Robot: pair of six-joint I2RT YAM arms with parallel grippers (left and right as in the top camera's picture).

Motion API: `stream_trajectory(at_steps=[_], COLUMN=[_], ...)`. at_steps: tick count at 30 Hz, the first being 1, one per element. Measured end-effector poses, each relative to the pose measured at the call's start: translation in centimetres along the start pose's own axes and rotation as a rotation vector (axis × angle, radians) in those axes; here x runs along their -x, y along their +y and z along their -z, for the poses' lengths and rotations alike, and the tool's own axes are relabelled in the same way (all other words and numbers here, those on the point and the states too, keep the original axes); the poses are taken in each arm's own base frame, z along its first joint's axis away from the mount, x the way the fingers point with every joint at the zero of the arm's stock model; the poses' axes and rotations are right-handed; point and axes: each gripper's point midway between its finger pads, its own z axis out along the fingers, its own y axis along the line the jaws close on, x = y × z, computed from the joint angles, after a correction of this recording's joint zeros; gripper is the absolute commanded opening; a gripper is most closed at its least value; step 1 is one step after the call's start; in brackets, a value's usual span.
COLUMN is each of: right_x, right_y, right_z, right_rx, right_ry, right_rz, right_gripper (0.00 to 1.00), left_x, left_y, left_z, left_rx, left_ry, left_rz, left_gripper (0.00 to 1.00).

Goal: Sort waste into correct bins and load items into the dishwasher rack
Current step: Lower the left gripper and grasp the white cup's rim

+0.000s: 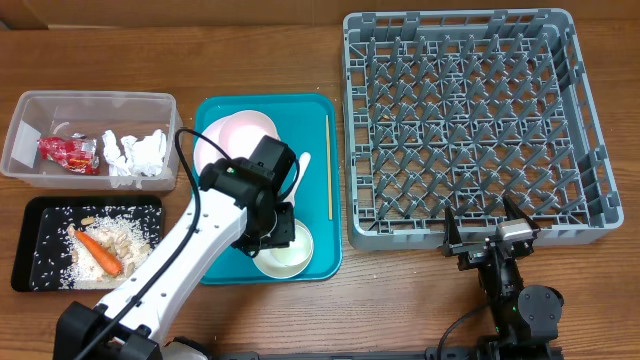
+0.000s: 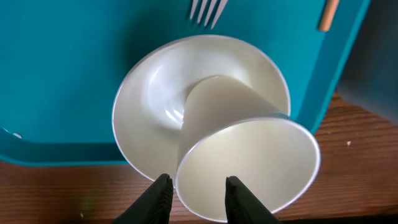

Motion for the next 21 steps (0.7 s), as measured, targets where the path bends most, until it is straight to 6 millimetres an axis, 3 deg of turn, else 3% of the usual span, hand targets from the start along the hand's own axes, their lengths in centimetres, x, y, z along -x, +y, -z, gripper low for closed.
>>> stream_trajectory(at_steps=[21], right_x=[0.0], right_y=[0.0], right_z=[0.0], right_rx=[0.0], right_ry=[0.0], right_rz=[0.0], right_gripper=[1.0], left_x=[0.44], left_y=[-0.13], left_z=[-1.07], left_rx=[-0.015], left_ry=[-0.023], left_rz=[0.0], left_gripper=[0.3])
